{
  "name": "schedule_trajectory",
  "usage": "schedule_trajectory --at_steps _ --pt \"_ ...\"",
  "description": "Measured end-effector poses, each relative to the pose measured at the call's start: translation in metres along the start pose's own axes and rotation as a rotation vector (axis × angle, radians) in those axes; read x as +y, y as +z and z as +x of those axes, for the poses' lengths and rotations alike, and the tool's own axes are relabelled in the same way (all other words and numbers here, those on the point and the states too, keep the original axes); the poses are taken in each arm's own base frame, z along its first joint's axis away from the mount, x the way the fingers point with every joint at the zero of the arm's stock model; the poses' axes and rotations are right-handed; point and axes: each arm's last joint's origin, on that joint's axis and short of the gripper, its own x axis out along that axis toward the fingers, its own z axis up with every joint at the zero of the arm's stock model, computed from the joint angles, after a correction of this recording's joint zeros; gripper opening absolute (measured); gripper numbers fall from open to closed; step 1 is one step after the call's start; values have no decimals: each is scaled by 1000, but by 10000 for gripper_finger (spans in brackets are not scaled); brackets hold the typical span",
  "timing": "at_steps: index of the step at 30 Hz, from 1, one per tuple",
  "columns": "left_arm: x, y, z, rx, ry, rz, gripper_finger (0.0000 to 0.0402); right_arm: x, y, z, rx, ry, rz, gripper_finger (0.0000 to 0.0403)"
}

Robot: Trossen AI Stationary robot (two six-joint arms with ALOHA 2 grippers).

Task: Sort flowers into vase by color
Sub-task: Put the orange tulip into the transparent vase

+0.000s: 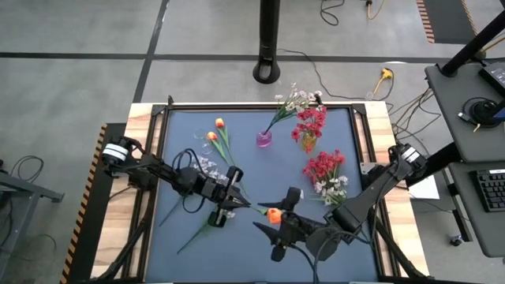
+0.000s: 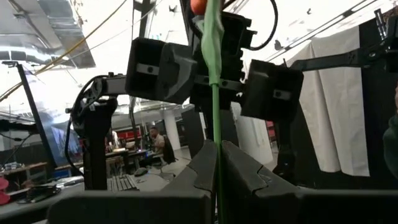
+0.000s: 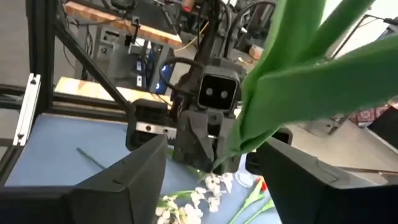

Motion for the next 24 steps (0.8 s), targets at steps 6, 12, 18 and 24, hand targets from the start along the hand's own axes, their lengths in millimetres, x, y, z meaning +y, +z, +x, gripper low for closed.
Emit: schedule_trajectory --at_steps 6,12,18,24 --pt "1 2 3 -9 3 3 0 -10 -1 13 11 -31 15 169" --pt "2 3 5 -17 11 65 0 -12 -3 20 16 -17 11 103" --pt "4 3 5 -6 79 64 6 -13 -2 21 5 -8 -3 47" --pt "4 2 5 2 86 43 56 -13 -2 21 6 -7 -21 13"
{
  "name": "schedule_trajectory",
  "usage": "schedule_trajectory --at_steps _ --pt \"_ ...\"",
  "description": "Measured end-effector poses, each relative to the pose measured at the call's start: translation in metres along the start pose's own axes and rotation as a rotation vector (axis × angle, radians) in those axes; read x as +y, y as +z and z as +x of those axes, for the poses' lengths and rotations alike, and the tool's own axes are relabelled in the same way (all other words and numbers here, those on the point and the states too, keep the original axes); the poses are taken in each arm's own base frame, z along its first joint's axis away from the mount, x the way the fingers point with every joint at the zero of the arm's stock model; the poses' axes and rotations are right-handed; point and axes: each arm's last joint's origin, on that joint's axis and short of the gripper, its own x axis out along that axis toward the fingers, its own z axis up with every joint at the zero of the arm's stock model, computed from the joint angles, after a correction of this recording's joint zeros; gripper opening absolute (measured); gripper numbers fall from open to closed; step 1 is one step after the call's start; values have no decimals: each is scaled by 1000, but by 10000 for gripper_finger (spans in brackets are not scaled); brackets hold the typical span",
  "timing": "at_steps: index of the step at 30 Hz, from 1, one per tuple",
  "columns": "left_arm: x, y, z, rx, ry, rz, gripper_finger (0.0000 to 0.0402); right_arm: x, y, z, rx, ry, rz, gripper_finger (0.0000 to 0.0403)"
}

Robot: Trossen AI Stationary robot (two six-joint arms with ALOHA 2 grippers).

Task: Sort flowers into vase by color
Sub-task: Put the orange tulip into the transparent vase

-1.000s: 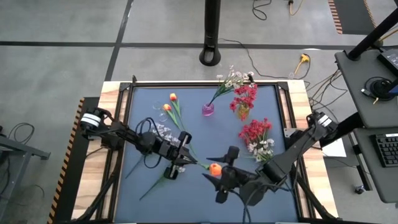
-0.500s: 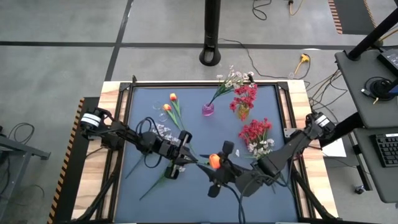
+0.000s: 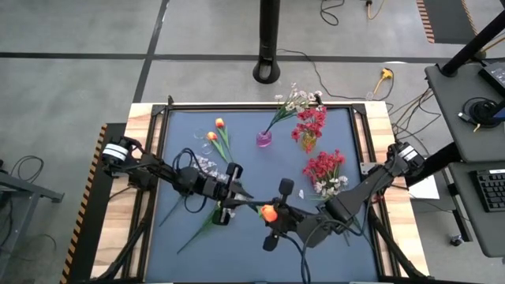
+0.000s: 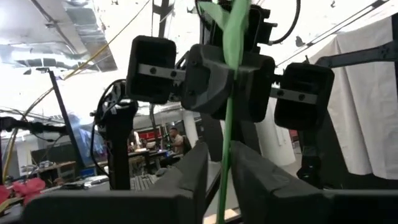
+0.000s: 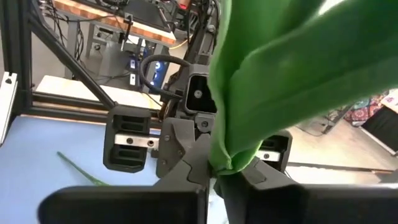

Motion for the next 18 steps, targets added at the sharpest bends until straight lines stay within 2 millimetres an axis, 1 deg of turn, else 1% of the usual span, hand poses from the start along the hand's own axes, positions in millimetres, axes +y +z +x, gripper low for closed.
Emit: schedule_trajectory --at_steps 5,9,13,18 --pt "1 -4 -1 45 -1 -51 118 -2 1 -2 2 0 -14 13" --pt "1 -13 -1 128 -6 -76 159 -10 5 -8 10 1 -24 13" --pt "3 -21 -3 208 2 -89 183 -21 5 -15 46 6 -23 13" --pt "10 -27 -5 273 96 -128 197 -39 5 -28 101 6 22 12"
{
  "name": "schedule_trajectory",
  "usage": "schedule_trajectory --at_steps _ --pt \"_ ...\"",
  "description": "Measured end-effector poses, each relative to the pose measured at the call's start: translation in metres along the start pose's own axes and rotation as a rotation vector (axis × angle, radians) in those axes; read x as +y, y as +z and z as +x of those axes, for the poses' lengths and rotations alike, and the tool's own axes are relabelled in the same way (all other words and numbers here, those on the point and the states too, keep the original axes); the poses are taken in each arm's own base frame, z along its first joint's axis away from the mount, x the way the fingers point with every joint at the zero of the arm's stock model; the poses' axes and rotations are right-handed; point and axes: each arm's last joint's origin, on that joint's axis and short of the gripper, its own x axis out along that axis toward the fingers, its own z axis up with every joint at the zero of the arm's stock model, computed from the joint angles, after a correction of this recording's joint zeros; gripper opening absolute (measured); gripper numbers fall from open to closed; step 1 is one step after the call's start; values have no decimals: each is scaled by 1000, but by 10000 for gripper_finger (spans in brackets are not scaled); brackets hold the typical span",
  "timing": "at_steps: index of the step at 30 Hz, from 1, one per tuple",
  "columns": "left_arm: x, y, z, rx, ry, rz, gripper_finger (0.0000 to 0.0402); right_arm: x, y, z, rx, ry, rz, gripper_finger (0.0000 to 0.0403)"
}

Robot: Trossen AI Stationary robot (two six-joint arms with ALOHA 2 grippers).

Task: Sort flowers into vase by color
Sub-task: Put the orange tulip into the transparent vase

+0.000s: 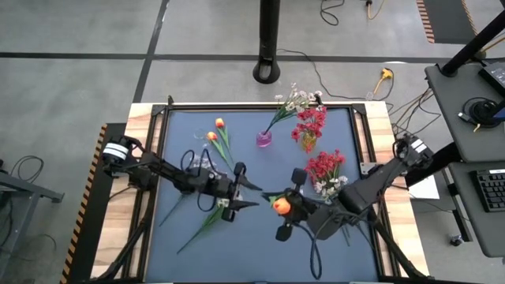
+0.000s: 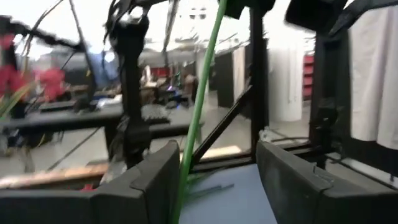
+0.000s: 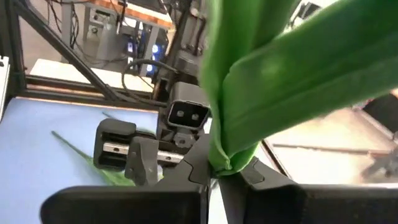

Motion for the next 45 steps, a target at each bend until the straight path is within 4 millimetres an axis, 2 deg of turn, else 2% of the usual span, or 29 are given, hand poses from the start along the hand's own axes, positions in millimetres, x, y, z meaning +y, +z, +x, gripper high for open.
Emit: schedule_trajectory --at_steps 7,12,18,22,34,37,39,45 --pt "17 -14 -3 184 62 -118 216 -25 -6 -21 115 80 96 12" --pt "20 -9 -2 173 69 -104 221 -35 -17 -27 249 139 173 12" --pt "18 10 26 117 4 -64 221 -33 -29 -13 335 105 155 12" --pt "18 10 44 164 -24 -51 221 -31 -33 -4 358 88 124 12" --pt "21 11 80 127 -15 -23 220 -31 -34 -4 360 88 119 12" --pt "22 10 80 130 -9 -1 203 -31 -34 -4 359 88 119 12" --pt "22 11 80 117 15 11 178 -31 -34 -4 358 89 112 13" --pt "23 11 80 118 40 14 66 -31 -33 -4 357 92 101 13"
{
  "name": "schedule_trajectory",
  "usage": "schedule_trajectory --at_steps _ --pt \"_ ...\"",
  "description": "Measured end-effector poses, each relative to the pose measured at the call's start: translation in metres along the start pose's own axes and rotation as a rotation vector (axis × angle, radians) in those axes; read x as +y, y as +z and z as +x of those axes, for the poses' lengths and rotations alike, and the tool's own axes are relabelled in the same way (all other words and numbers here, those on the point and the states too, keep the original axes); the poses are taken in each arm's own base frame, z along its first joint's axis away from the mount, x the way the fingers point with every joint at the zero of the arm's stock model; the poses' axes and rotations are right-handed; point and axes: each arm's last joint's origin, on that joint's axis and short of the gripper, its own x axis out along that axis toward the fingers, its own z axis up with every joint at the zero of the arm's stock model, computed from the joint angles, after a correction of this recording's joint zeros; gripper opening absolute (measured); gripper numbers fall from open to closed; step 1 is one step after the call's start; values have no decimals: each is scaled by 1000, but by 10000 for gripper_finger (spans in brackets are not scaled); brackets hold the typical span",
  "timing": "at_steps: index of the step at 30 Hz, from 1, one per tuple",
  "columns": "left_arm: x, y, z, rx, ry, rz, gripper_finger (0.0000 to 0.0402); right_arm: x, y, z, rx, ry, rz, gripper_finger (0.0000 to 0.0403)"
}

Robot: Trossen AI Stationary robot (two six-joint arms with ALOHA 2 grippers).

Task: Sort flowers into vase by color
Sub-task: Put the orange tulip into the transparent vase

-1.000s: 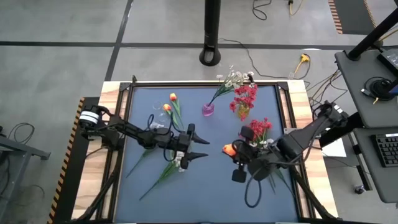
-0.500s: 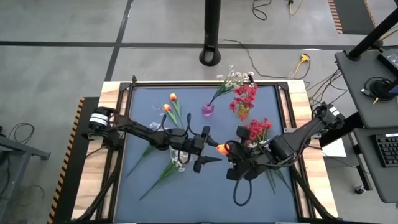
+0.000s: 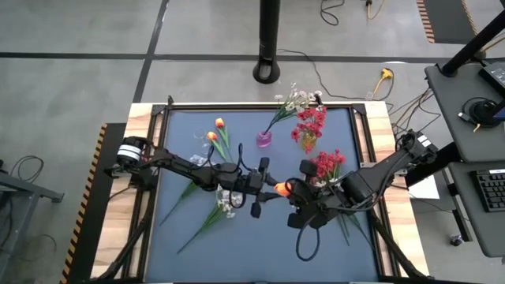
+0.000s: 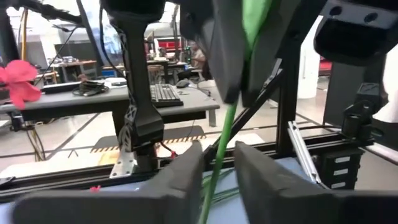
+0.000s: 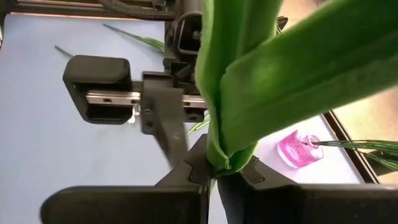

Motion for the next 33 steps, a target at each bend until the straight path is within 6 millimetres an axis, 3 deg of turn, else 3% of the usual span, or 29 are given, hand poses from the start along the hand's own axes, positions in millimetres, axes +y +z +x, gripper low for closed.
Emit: schedule_trajectory --at_steps 3,8,16,21,27,33 --pt "0 0 0 4 3 -2 13 0 1 0 -8 -4 5 13" --pt "0 0 0 4 3 -6 5 1 1 0 -12 3 11 22" --pt "0 0 0 2 3 -33 1 -1 4 -4 -24 10 39 115" --pt "0 4 -5 -3 3 -40 1 -9 12 -19 -63 29 53 163" --pt "1 15 -27 -15 22 -42 0 -27 14 -44 -100 50 86 189" --pt "3 32 -68 -46 107 -49 0 -40 16 -58 -134 57 103 192"
